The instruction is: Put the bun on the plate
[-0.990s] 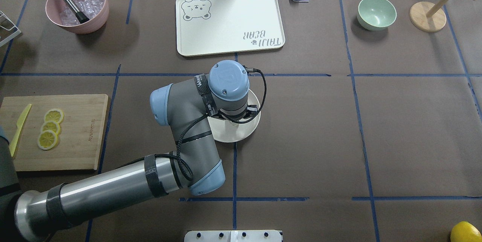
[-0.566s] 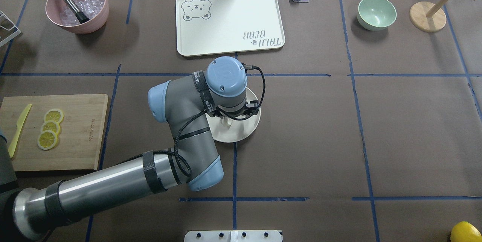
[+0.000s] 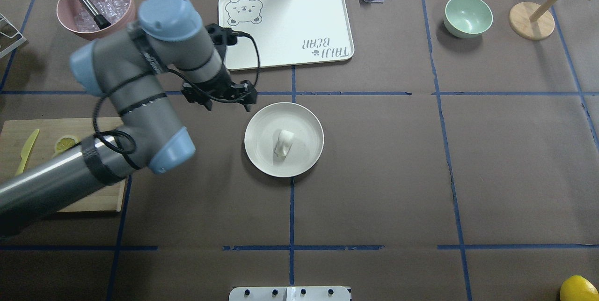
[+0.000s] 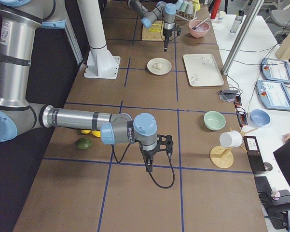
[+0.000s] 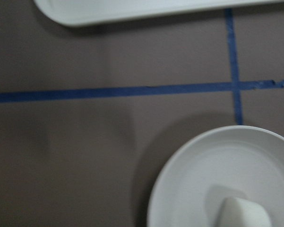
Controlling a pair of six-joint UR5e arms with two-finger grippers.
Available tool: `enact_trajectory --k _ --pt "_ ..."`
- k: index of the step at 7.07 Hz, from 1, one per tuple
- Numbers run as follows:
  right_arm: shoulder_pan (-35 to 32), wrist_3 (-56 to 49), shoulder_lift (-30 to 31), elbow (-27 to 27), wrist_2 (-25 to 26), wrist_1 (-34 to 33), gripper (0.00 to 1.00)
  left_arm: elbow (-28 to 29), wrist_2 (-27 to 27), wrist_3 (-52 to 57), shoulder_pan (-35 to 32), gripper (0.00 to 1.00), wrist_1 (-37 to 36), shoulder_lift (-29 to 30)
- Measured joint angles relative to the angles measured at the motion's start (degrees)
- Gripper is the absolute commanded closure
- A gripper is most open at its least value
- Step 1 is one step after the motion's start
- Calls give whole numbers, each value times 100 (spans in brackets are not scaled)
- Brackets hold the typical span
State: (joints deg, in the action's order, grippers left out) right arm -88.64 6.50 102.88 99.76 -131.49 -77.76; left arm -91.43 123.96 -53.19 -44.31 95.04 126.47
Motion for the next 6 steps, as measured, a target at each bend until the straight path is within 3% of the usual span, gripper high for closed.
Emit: enact_trajectory --k 6 --pt "8 -7 -22 -30 7 -3 0 57 1125 4433 -3194 0 14 -2477"
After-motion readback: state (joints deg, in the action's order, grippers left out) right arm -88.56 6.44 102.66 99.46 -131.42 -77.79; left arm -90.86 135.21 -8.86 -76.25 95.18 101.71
